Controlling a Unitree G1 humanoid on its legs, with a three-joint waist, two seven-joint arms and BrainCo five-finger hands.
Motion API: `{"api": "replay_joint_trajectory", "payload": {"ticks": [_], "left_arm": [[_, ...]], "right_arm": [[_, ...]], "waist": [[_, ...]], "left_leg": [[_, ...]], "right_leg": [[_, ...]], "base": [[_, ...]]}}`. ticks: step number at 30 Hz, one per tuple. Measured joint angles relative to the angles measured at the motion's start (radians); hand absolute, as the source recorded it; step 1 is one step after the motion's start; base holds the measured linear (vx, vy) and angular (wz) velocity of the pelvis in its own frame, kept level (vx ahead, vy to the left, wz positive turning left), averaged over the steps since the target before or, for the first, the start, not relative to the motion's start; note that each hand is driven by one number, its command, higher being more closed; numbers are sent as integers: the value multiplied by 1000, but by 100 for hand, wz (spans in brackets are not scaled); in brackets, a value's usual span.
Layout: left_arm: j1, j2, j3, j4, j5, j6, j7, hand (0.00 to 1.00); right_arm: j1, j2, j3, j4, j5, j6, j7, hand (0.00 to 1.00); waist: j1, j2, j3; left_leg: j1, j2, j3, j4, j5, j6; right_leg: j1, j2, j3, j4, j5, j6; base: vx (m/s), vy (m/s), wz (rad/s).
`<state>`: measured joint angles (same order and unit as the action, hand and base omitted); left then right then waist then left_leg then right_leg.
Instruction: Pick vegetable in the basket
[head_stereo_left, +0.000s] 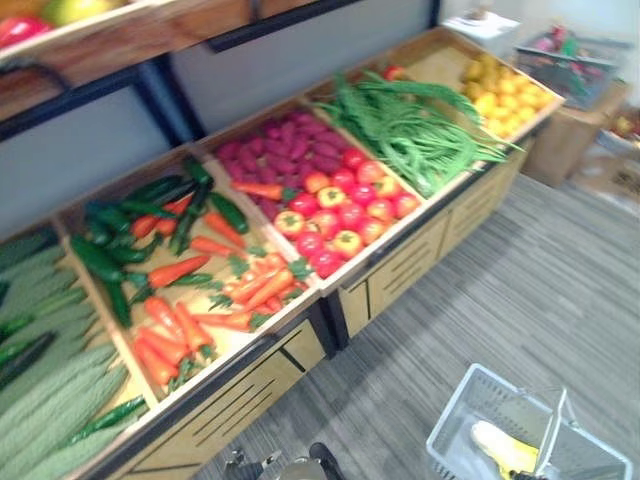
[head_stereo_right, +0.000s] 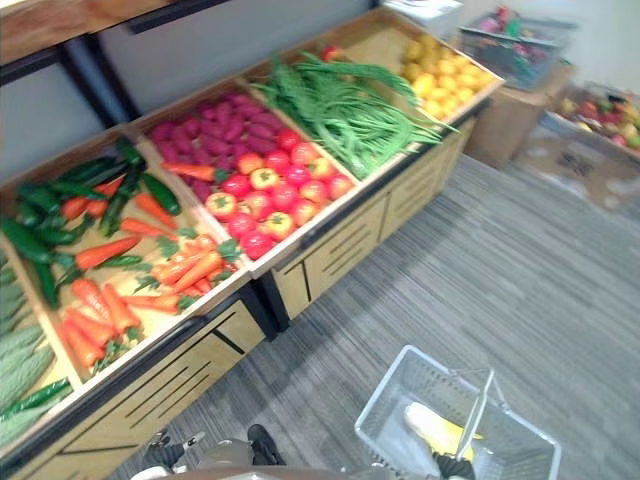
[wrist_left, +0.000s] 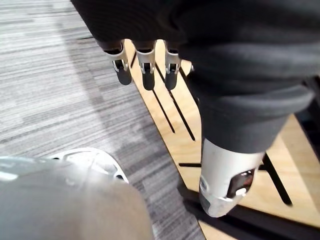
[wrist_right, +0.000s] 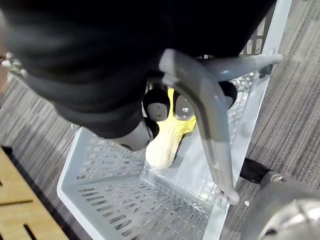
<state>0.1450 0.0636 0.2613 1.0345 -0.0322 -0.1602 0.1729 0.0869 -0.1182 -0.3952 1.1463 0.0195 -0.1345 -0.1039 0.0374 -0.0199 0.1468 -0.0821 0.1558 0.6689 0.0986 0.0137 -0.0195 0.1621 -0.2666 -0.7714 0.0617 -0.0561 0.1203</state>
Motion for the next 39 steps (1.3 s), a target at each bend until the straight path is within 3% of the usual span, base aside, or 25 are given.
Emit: {"api": "replay_joint_trajectory", "payload": {"ticks": [2,5,7,9,11,12,14,16,18,20,21,23,24,25,26,29,32,35,39], "left_arm": [[7,18,-1,24,12,13,-2,0],[16,17,-3,41,16,18,-2,0],[18,13,-22,63,21,17,-3,0],[23,12,-41,61,47,18,-7,0],[38,15,-42,58,49,18,-8,0],[42,17,-42,56,51,18,-8,0],[46,28,-49,27,55,17,-9,0],[46,28,-38,26,55,17,-8,0],[43,26,-25,29,54,17,-8,0],[24,25,-1,37,53,17,-7,0],[17,26,6,40,51,17,-6,0],[9,37,44,39,51,16,-6,0],[-1,23,71,55,47,17,-3,0],[4,16,77,55,46,14,-3,0],[5,-4,91,62,44,15,-3,0],[6,-25,117,69,36,17,1,0],[-3,-23,121,60,35,16,25,0],[-19,-33,127,7,34,11,99,0],[-16,-65,128,-269,50,-23,281,0]], "right_arm": [[-17,33,1,-1,-4,0,2,100],[-25,44,1,-1,-12,0,4,100],[-19,42,0,-1,-19,0,4,100],[-47,26,2,-12,-20,-1,5,100],[-58,28,20,-14,-19,-3,6,100],[-58,33,25,-14,-19,-9,6,100],[-64,52,26,-39,-19,-13,7,100],[-63,57,22,-32,-17,-20,8,100],[-62,58,16,-28,-7,-17,8,100],[-61,59,-1,-11,3,-18,12,100],[-62,60,-9,-9,3,-18,14,100],[-63,77,-45,10,3,-14,20,100],[-68,70,-73,13,3,-2,20,100],[-63,68,-85,10,3,-1,20,100],[-71,57,-107,15,2,5,21,100],[-66,45,-115,19,1,13,20,100],[-57,39,-118,28,1,20,12,100],[-54,40,-116,32,1,20,-11,100],[-48,51,-86,33,2,3,-50,100]], "waist": [[9,-28,-9],[23,-15,-13],[19,6,-19],[21,18,-20],[22,17,-18],[20,33,-17],[15,8,4],[15,-5,12],[14,-9,13],[14,-20,16],[14,-27,19],[15,-85,20],[17,-61,14],[13,-53,8],[16,-24,8],[7,8,5],[-7,14,-2],[-7,7,1],[-7,-2,-3]], "left_leg": [[6,-45,-26,-50,11,17],[54,-88,-48,-131,24,33],[71,-105,-64,-196,19,36],[92,-111,-80,-200,7,34],[117,-108,-112,-199,1,41],[124,-103,-122,-199,-6,49],[138,-81,-165,-198,-7,50],[138,-71,-205,-189,-11,40],[122,-55,-243,-169,-18,24],[101,-53,-293,-162,-8,-10],[100,-56,-305,-163,-4,-19],[101,-88,-329,-172,7,-51],[113,-58,-345,-198,23,-76],[109,-43,-345,-201,28,-82],[101,-3,-347,-201,42,-98],[101,47,-349,-200,50,-119],[101,56,-351,-197,52,-122],[94,46,-353,-194,53,-122],[94,28,-355,-194,53,-122]], "right_leg": [[16,-16,-15,0,10,15],[34,-41,-22,37,14,21],[10,-82,-29,164,14,21],[-57,-175,4,401,48,10],[-132,-221,104,576,126,-51],[-159,-218,153,619,121,-43],[-215,-166,244,655,-22,-6],[-233,-120,278,565,-72,3],[-243,-58,360,382,-70,8],[-247,-3,507,135,-31,58],[-245,1,528,94,-16,62],[-242,-10,545,43,79,53],[-231,16,520,44,62,53],[-229,32,506,35,53,43],[-226,76,494,17,48,28],[-213,130,472,1,34,3],[-191,143,451,-22,29,-4],[-187,133,443,-30,29,-4],[-168,122,428,-44,32,1]], "base": [[39,101,57],[10,62,30],[-35,73,47],[26,121,38],[108,95,25],[159,52,38],[185,-8,53],[120,-52,59],[115,-112,58],[124,-197,65],[104,-239,65],[98,-279,57],[90,-271,42],[188,-332,23],[170,-234,6],[148,-216,-2],[117,-93,15],[65,8,13],[4,24,14]]}}
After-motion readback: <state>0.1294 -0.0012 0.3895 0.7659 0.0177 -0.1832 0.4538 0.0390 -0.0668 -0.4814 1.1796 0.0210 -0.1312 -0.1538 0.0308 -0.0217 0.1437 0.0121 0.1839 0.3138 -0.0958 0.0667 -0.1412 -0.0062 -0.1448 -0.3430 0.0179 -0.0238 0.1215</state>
